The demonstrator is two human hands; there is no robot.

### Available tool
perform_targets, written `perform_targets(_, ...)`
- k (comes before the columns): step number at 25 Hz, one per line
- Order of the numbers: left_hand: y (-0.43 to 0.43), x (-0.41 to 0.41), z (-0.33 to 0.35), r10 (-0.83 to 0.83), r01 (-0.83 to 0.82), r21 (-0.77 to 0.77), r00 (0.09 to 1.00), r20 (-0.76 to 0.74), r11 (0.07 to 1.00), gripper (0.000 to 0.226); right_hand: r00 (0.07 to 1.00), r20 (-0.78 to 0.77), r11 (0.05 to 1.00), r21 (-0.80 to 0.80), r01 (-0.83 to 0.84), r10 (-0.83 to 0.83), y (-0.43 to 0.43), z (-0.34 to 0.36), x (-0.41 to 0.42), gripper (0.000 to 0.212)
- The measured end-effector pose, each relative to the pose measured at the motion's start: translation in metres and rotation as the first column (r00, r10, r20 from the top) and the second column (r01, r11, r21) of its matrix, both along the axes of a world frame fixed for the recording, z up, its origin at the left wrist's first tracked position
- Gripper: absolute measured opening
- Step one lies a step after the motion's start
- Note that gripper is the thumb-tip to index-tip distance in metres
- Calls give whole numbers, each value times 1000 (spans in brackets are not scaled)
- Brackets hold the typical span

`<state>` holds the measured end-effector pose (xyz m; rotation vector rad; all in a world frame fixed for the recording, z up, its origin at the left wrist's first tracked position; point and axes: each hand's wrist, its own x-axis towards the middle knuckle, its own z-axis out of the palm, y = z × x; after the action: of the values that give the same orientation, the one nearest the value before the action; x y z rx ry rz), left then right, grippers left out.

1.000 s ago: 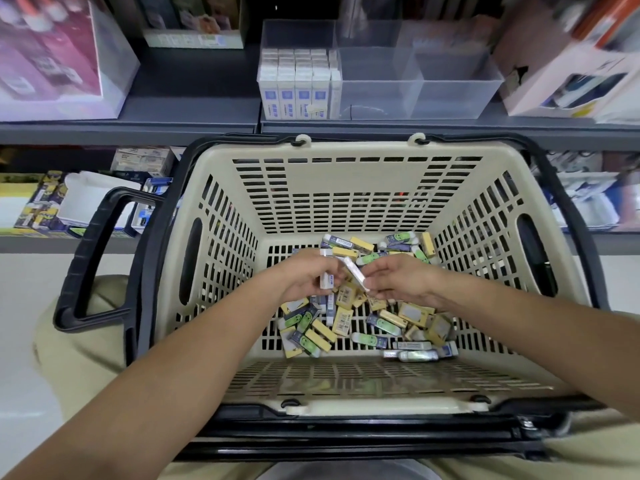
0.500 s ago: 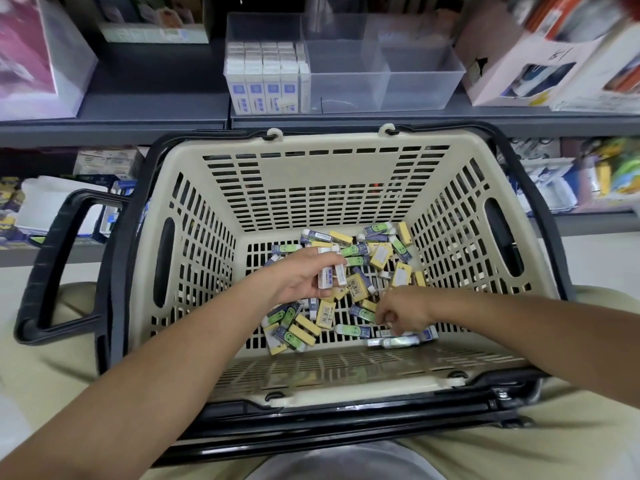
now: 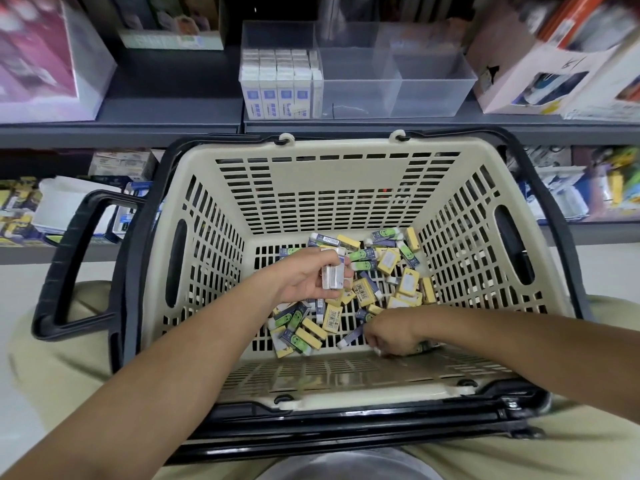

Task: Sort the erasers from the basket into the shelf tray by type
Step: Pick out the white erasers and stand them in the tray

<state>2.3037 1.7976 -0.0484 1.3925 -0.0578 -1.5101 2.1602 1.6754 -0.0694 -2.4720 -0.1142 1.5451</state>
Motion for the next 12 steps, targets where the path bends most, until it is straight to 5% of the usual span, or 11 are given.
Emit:
perform_targets(4, 1, 0, -1, 8, -9, 30, 999, 40, 999, 21, 914, 100, 900, 241, 362, -394, -17, 22, 17, 27)
perform_targets(7, 5, 2, 1, -102, 101, 20, 995, 21, 995, 12, 584, -14, 505, 486, 713, -811, -34, 41, 35, 21)
perform_targets(9, 8, 1, 2, -220, 220, 11, 976, -4, 976, 17, 411, -156, 255, 579, 775, -898, -36, 47, 38, 18)
perform_targets(12, 6, -3, 2, -259, 258, 20, 964, 52, 966, 44, 279, -302, 25, 636, 771, -912, -36, 49, 39, 17)
